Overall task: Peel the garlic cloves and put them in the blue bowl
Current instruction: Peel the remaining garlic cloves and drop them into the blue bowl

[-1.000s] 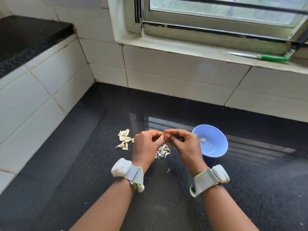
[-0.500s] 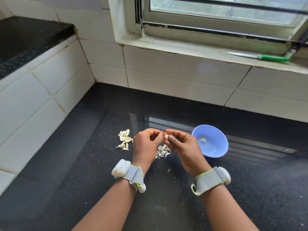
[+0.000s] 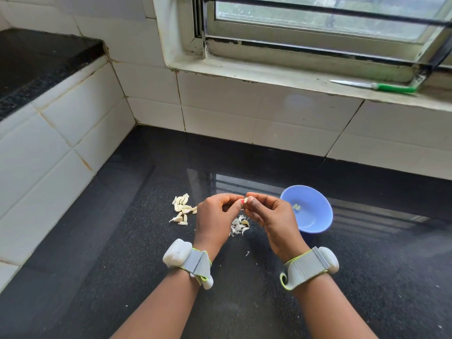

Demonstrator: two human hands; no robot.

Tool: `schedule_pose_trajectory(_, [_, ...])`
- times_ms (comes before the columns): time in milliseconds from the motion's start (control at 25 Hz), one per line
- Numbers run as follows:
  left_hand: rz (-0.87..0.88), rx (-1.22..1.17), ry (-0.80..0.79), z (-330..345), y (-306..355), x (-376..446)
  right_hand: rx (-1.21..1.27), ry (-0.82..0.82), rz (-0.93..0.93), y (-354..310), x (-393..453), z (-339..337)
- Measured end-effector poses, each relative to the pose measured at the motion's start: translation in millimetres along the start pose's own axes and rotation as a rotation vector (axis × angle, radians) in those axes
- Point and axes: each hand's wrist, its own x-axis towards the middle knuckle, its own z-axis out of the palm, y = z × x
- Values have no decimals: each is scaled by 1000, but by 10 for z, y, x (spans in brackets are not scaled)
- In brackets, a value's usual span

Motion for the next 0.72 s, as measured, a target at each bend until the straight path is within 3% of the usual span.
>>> schedule_pose_trajectory(280, [61, 32, -52, -95, 5, 88, -173, 85, -111, -20, 13, 71])
schedule_pose_trajectory(720, [46, 87, -60, -68, 5, 155, -78, 62, -89, -35, -57, 138])
